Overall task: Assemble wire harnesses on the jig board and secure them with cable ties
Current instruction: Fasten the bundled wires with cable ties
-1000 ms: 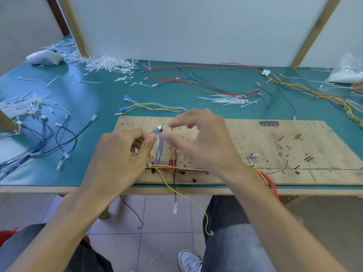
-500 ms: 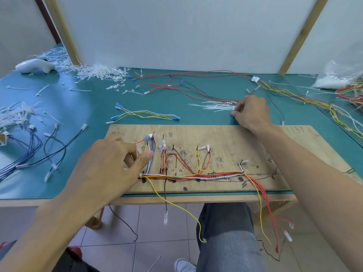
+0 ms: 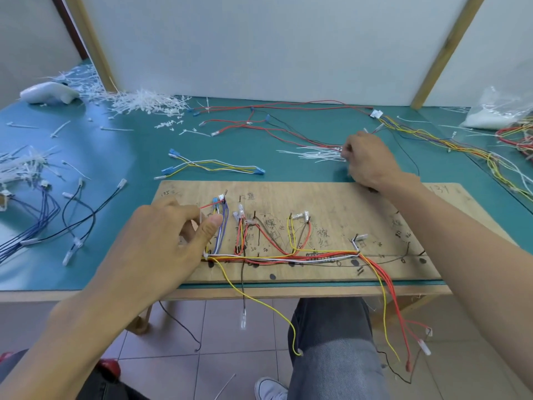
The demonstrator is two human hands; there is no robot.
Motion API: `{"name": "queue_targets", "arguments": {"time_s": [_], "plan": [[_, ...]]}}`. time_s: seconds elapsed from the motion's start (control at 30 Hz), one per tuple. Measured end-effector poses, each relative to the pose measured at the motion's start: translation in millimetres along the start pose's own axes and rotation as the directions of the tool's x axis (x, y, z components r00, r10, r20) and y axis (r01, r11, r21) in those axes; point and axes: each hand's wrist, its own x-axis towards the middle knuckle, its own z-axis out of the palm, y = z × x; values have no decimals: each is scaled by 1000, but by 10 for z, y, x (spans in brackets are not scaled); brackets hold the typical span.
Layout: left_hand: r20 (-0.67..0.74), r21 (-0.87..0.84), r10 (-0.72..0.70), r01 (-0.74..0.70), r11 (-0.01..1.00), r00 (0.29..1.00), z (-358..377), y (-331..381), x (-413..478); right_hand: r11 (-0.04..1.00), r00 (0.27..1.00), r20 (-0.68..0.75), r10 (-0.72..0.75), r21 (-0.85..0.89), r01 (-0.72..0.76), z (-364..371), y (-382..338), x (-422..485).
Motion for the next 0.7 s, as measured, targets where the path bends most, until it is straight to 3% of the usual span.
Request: {"name": "queue_targets", "arguments": {"time_s": [0.1, 0.23, 0.33, 0.43, 0.57, 0.7], "plan": [[-45, -132, -61, 55, 990, 997, -34, -21, -42, 989, 982, -189, -17, 139, 44, -150, -146, -130], [-301, -148, -2, -44, 988, 954, -129, 50, -81, 853, 918, -389, -80, 450, 265, -481, -708, -508], [-211, -228, 86, -135, 964, 974, -141, 242, -80, 582, 929, -344, -138, 731, 357, -628, -1330, -969], [-94, -339, 125, -150, 929, 988, -123, 393, -102, 397, 929, -283, -239, 844, 360, -592, -1785, -1393], [-57, -446, 169, -176, 877, 984, -140, 370, -169, 299, 945, -224, -237, 909, 290, -458, -2012, -1630], [-3, -548, 184, -156, 822, 983, -163, 277, -212, 241, 952, -268, -146, 924, 297, -402, -2016, -1653]]}}
